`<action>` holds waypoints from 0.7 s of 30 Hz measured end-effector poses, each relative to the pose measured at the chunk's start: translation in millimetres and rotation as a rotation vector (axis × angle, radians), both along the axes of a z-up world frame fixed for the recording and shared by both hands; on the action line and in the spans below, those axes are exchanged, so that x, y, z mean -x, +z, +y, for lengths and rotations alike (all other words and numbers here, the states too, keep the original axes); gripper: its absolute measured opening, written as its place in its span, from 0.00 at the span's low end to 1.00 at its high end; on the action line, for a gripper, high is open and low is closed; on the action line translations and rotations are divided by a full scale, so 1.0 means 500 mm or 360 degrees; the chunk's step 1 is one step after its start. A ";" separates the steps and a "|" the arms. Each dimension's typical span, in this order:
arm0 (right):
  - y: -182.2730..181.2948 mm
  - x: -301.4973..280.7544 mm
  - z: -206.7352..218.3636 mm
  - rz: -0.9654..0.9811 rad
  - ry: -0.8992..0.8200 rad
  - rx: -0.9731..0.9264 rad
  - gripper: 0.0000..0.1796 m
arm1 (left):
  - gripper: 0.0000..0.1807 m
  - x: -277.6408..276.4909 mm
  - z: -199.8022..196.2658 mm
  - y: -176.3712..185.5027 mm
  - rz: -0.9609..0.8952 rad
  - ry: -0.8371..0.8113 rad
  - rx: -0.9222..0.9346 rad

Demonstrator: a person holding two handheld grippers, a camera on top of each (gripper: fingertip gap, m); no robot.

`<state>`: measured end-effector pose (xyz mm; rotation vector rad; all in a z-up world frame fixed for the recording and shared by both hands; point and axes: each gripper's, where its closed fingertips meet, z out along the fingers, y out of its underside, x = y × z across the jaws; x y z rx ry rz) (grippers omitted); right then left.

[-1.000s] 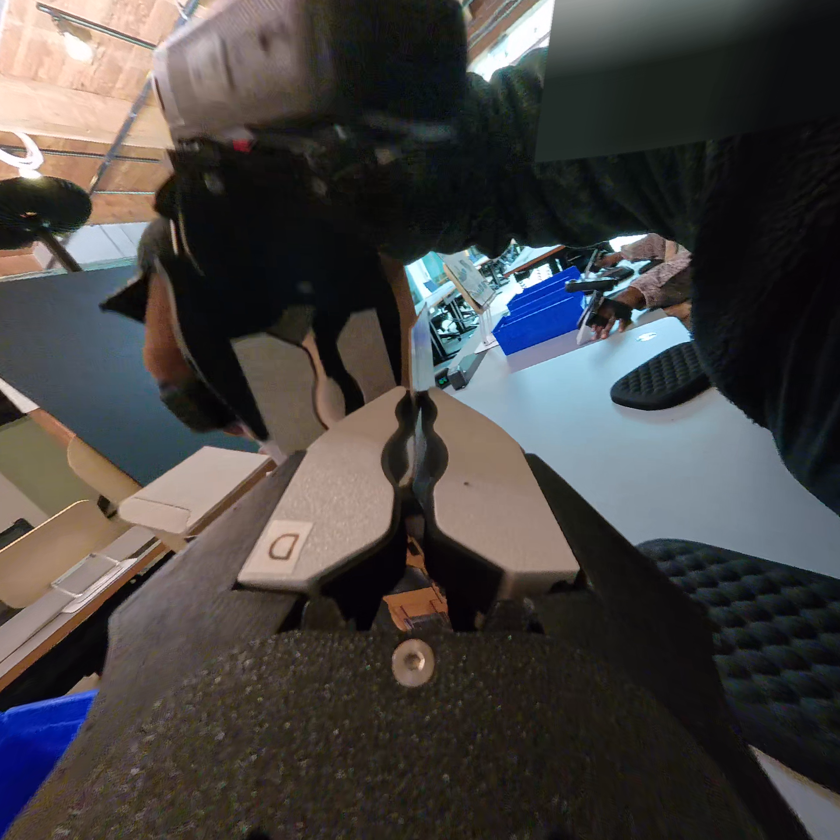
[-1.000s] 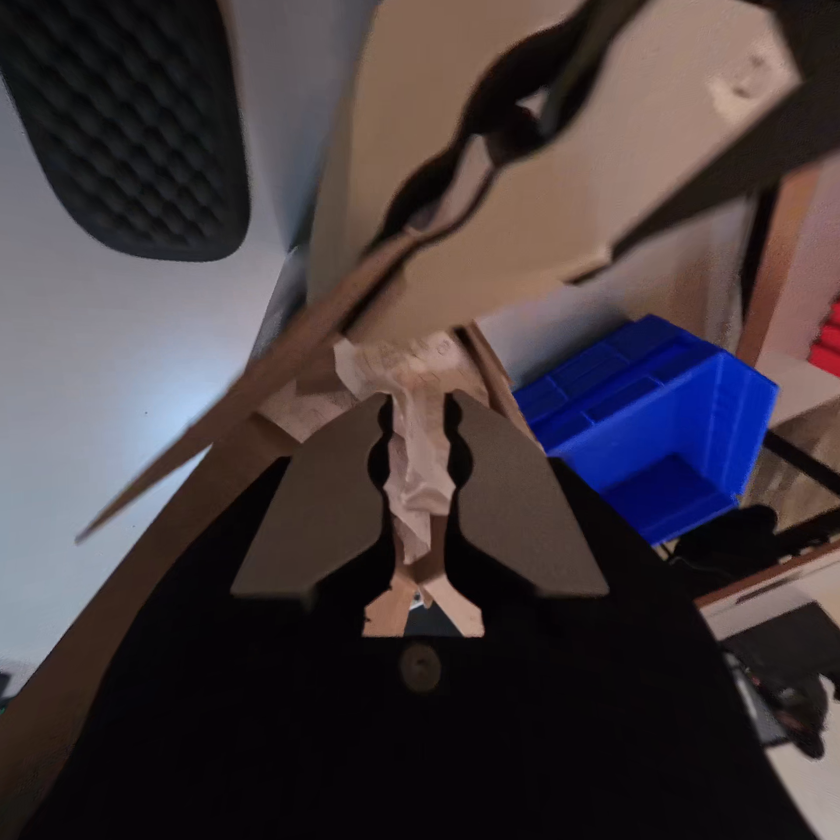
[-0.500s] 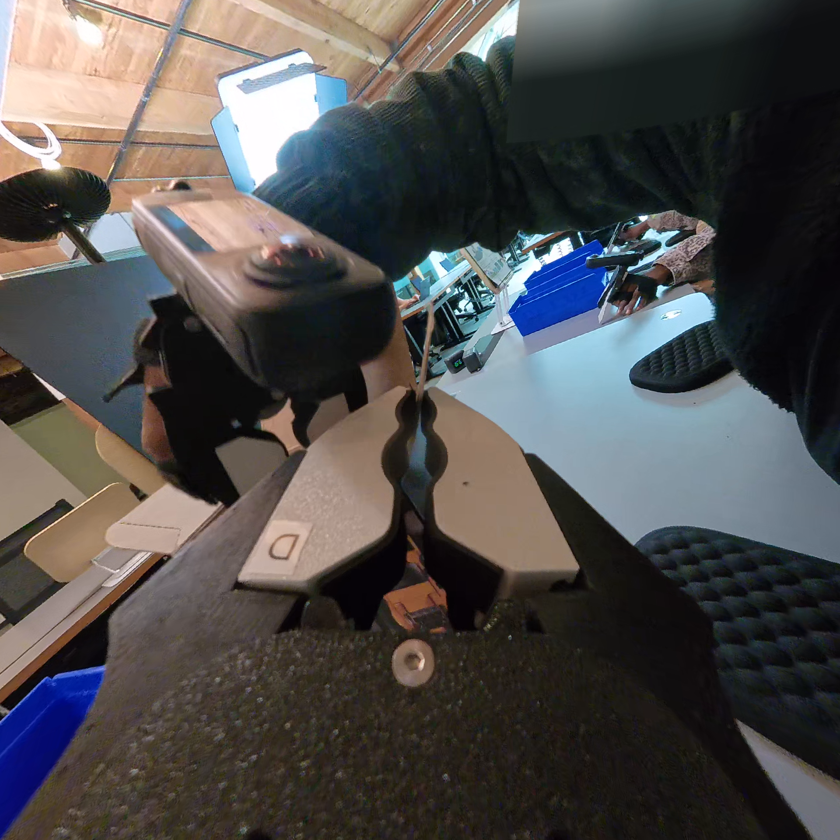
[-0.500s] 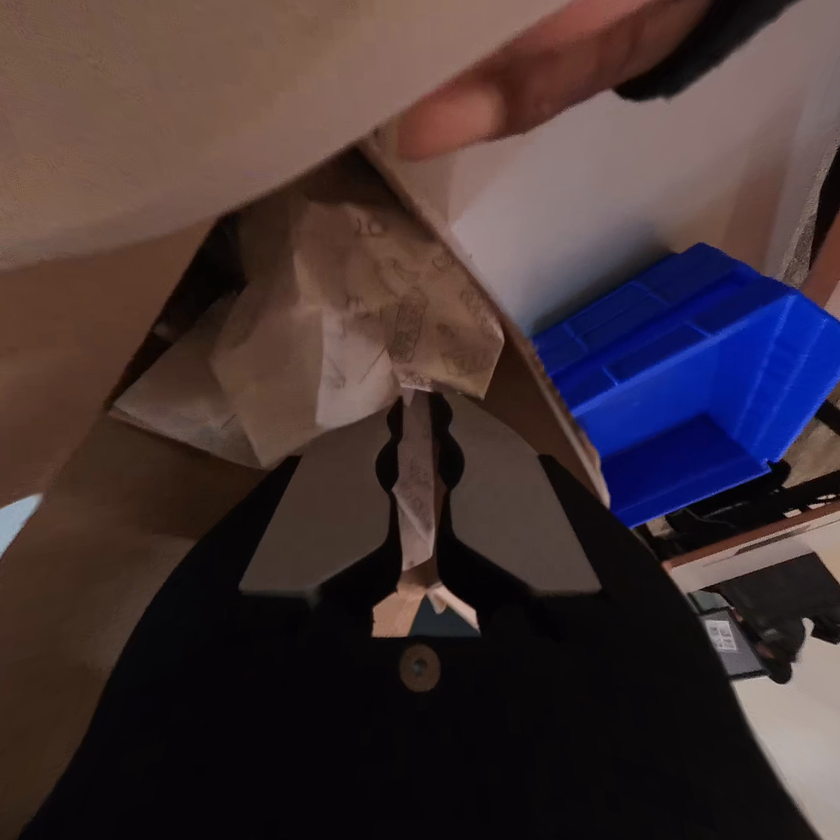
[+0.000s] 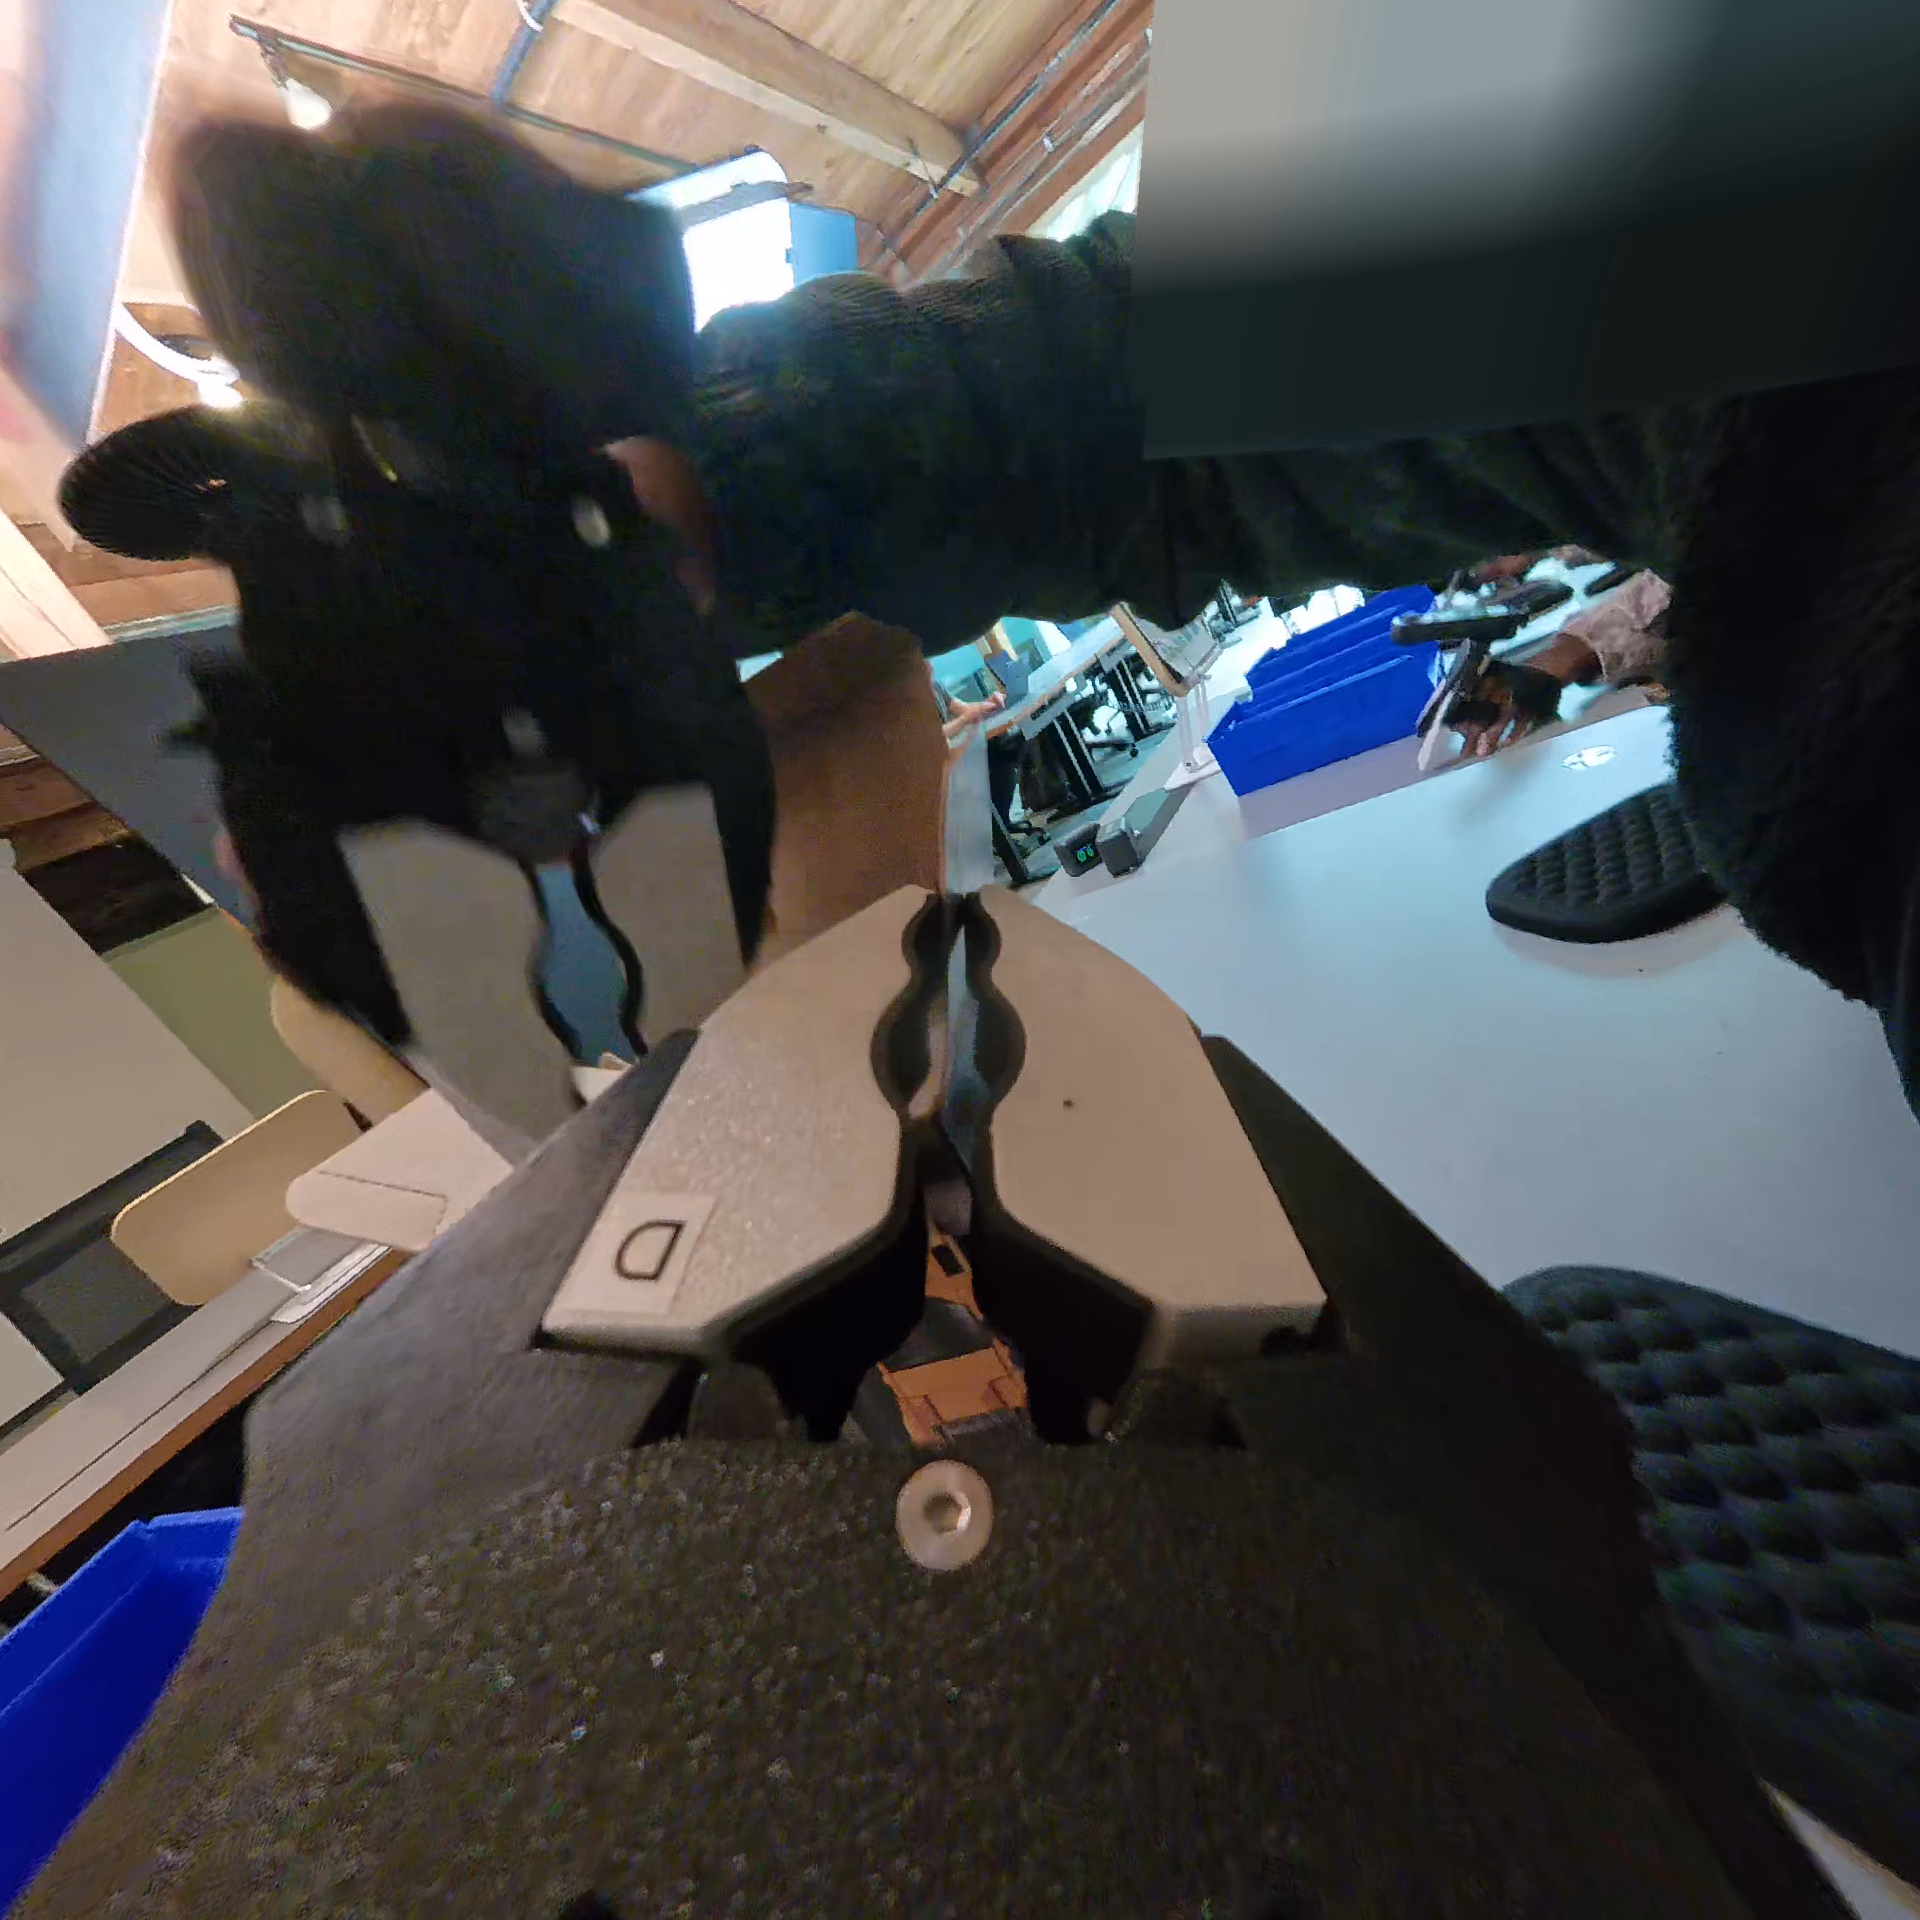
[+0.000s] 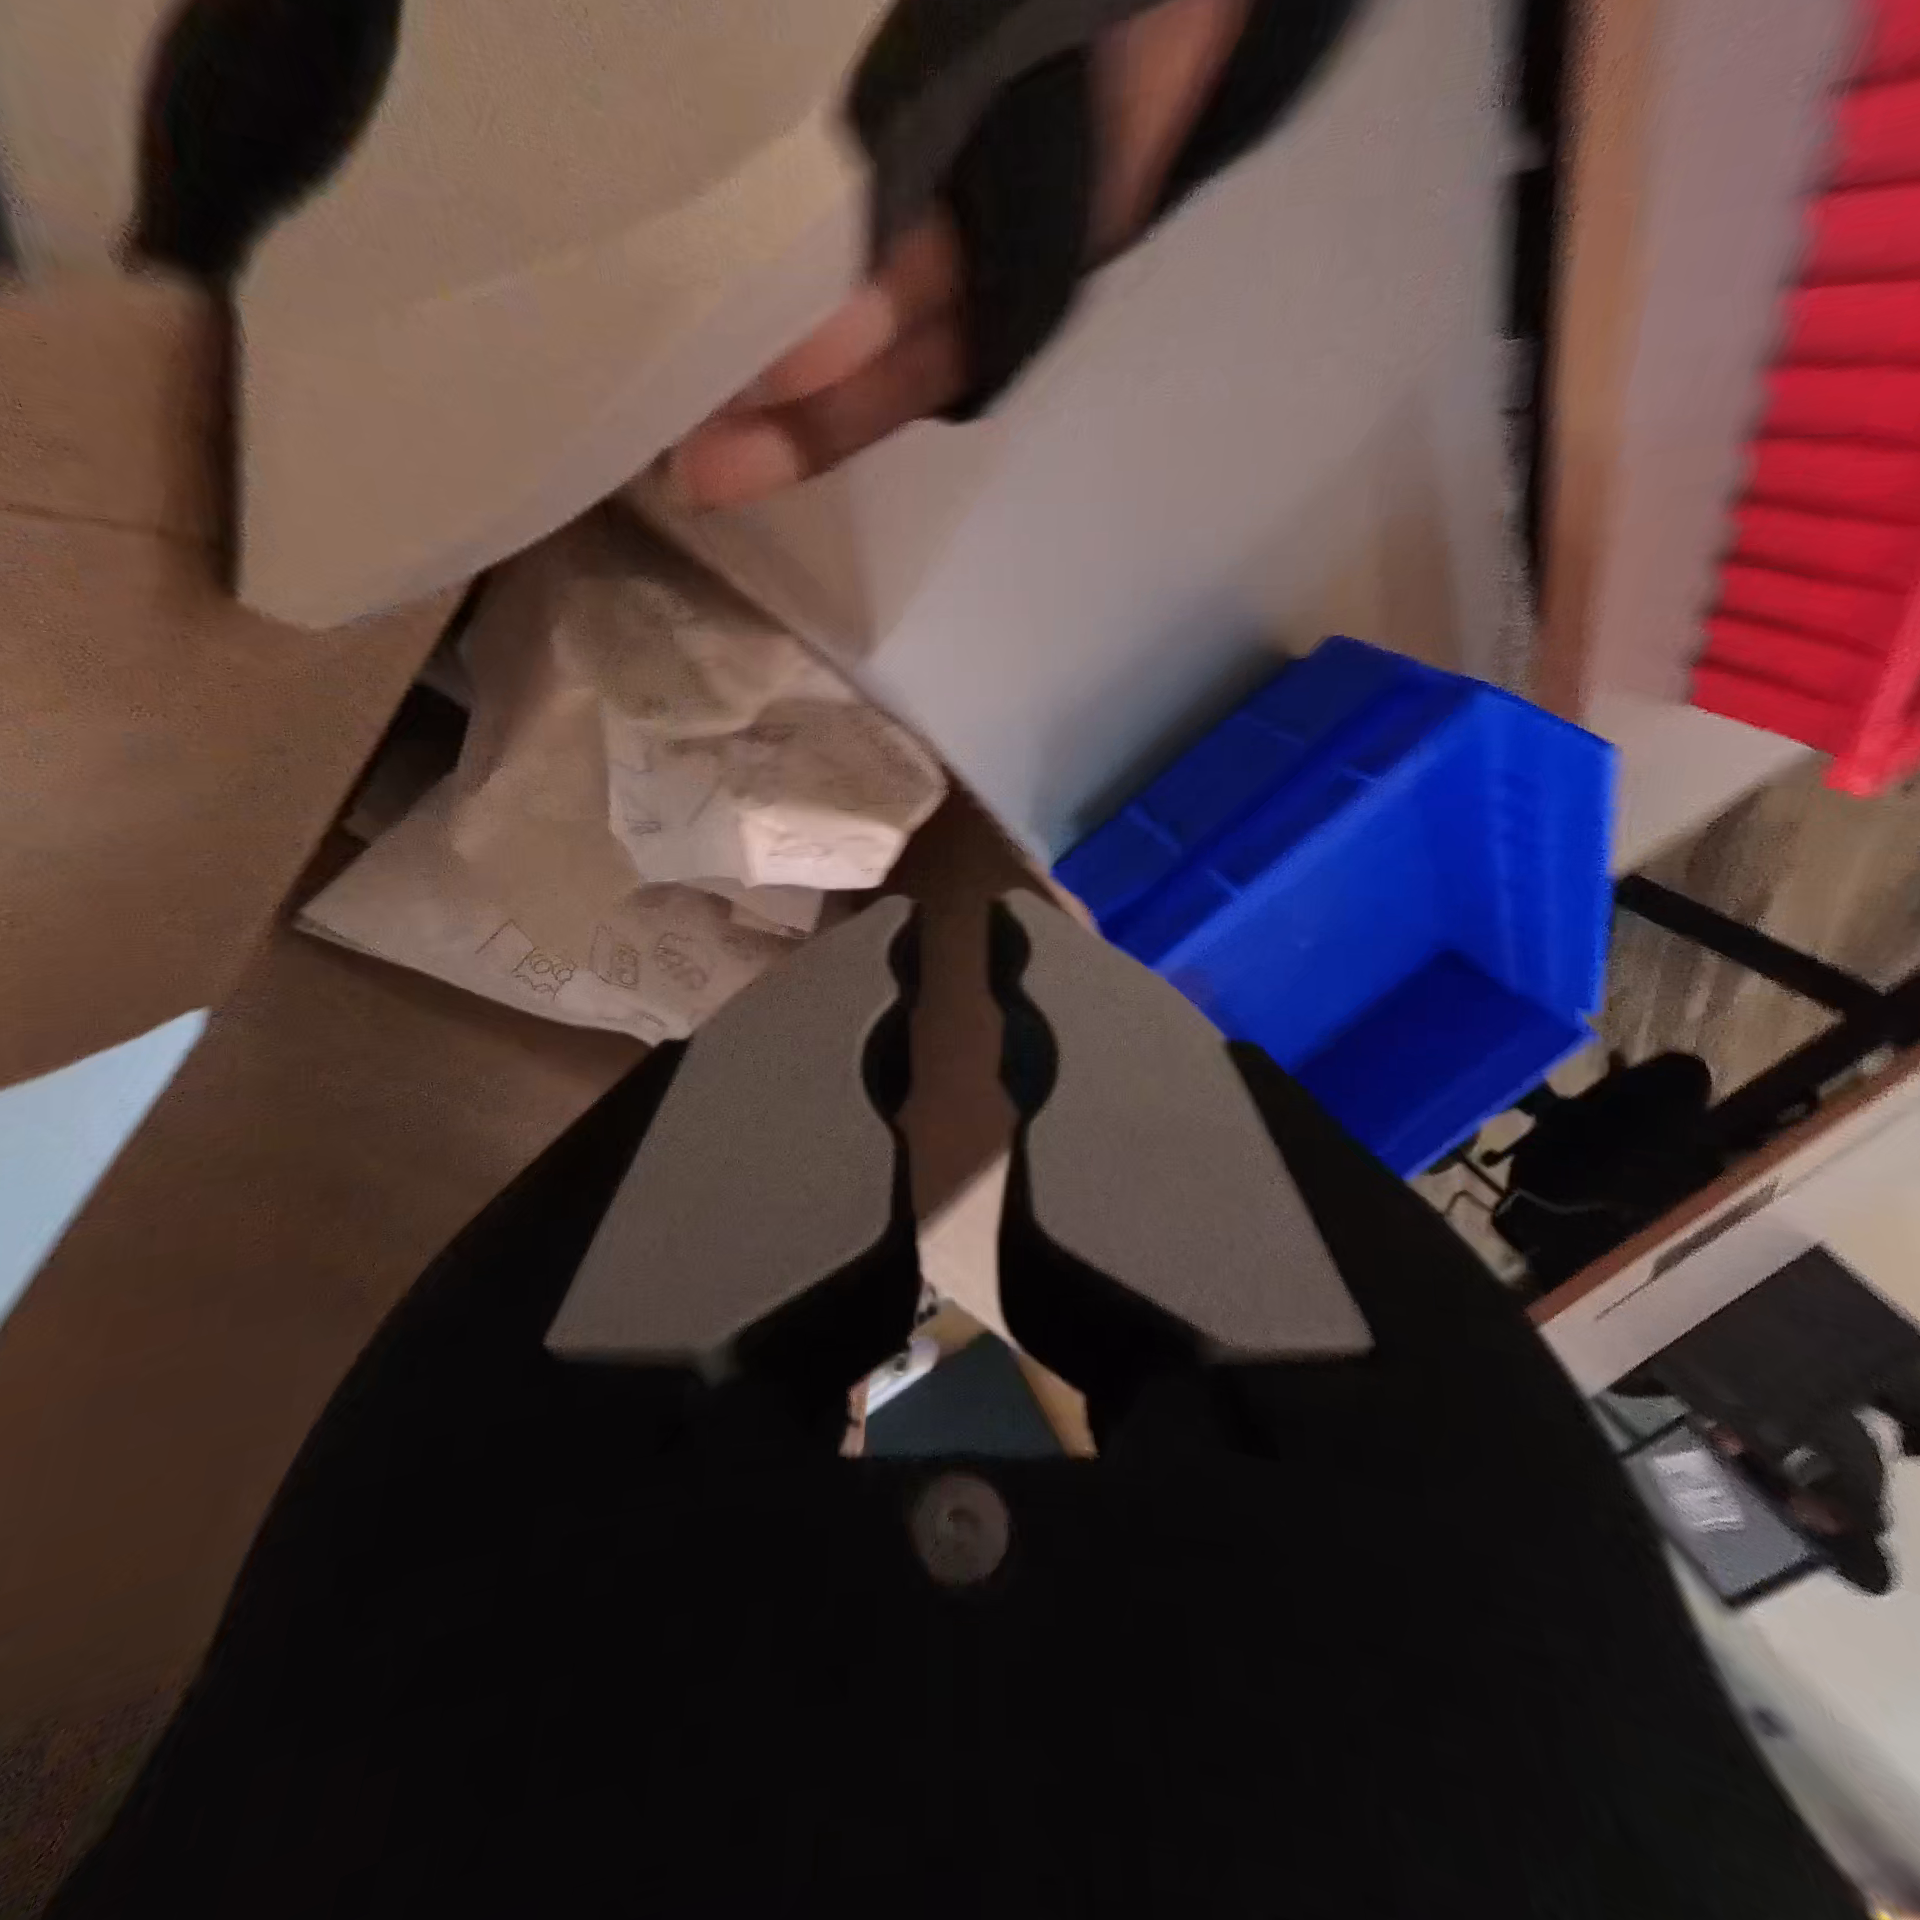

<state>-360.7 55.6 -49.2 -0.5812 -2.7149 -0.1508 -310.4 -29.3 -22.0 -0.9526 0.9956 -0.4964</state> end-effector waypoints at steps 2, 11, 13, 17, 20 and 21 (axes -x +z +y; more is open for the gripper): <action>0.085 0.006 -0.008 0.0245 -0.0160 0.0191 0.19 | 0.01 0.014 -0.010 0.021 -0.0110 -0.0022 -0.0001; 0.289 -0.200 0.043 0.1526 -0.0711 0.1048 0.55 | 0.21 0.135 0.028 -0.004 -0.0271 0.0236 0.0333; 0.243 -0.264 0.048 0.1693 -0.0809 0.1098 0.55 | 0.31 0.137 0.055 -0.070 -0.0176 0.0231 0.0545; 0.075 -0.318 0.007 0.1760 -0.0978 0.1342 0.56 | 0.44 0.075 0.087 -0.213 0.0124 0.0178 0.0883; -0.040 -0.299 -0.030 0.1718 -0.1071 0.1606 0.60 | 0.42 0.041 0.097 -0.223 0.0114 0.0161 0.0833; -0.064 -0.287 -0.034 0.1741 -0.1101 0.1664 0.62 | 0.42 0.032 0.101 -0.223 0.0097 0.0158 0.0850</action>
